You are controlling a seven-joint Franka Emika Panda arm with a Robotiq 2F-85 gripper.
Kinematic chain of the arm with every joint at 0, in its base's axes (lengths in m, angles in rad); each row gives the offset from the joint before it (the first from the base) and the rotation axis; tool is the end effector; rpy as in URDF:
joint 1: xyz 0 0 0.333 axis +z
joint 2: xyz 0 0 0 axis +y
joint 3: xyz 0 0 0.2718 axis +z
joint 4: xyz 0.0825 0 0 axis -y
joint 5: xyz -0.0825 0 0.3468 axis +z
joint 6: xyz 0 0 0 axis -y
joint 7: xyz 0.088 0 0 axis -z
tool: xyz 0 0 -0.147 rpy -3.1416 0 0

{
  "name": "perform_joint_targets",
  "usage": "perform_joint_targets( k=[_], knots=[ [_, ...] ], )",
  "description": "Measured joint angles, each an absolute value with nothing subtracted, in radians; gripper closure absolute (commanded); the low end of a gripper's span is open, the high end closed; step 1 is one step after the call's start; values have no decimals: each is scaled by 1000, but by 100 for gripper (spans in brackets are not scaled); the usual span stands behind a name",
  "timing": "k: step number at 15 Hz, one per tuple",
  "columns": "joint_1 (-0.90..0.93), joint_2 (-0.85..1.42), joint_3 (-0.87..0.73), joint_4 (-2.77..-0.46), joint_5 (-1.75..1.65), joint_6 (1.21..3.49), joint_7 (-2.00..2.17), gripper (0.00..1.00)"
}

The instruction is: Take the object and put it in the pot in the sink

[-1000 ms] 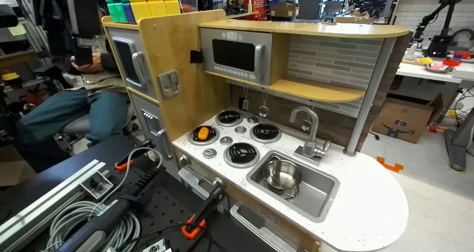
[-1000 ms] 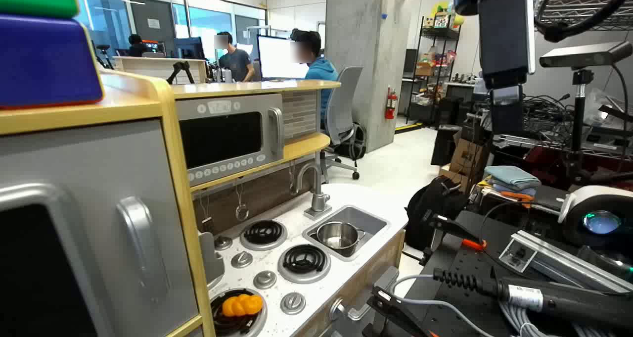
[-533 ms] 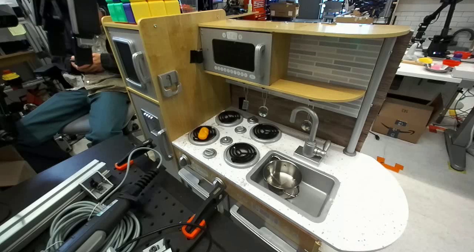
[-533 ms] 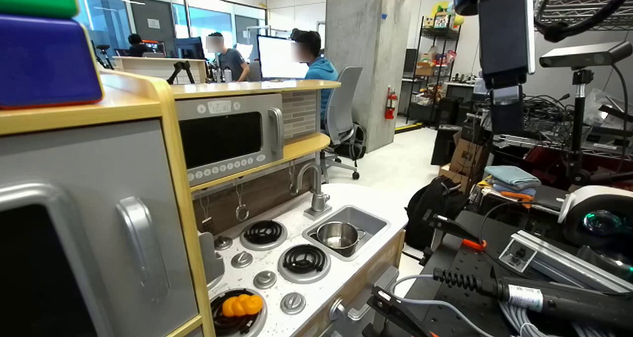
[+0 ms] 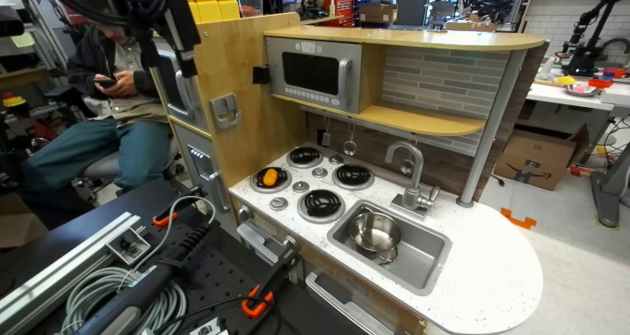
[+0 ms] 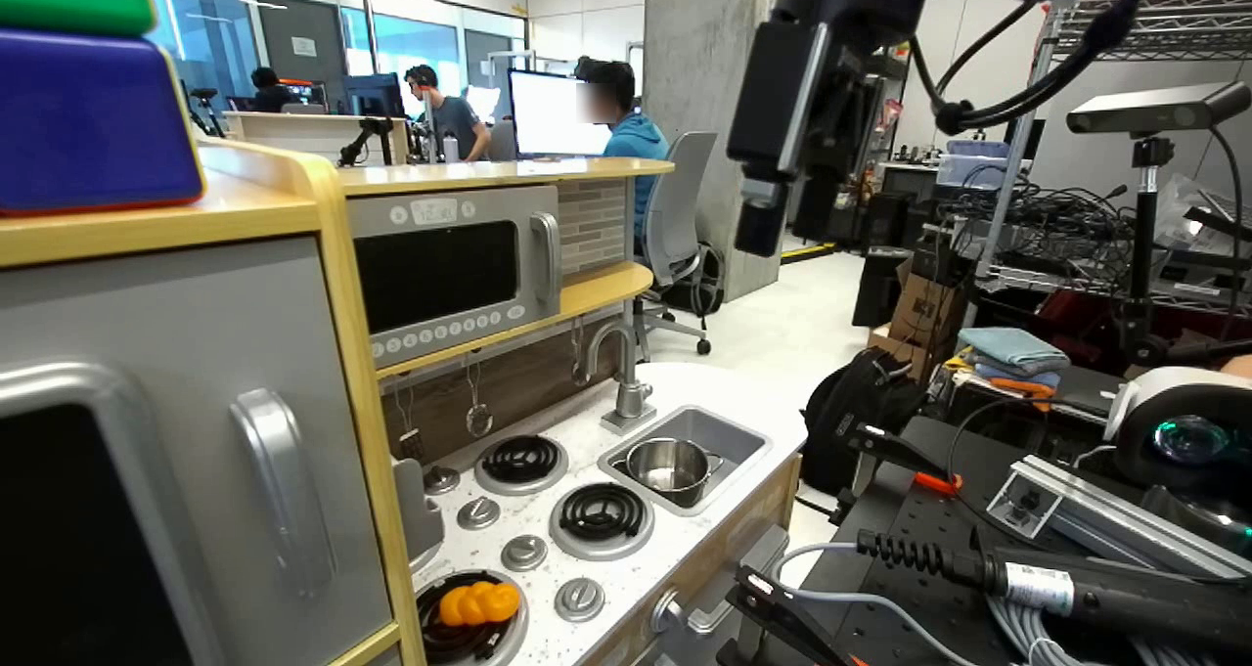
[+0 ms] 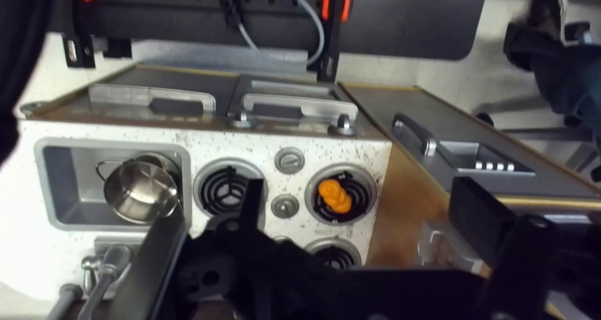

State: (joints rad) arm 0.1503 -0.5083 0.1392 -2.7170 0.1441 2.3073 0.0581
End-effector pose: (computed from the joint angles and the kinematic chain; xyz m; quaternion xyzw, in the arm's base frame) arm 0.3544 0.1062 0.3311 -0.9966 -0.0626 -0.0444 0.0296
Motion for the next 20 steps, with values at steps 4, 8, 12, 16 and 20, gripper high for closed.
perform_joint_targets(
  k=[4,8,12,16,20],
  knots=[
    [151,-410,139,-2717,141,2614,18,0],
    [152,-381,139,-2714,141,2650,9,0],
    [219,-387,24,-2688,154,2566,-251,0],
    [241,-387,-52,-2645,155,2448,-499,0],
    [241,-383,-52,-2640,91,2396,-647,0]
  ],
)
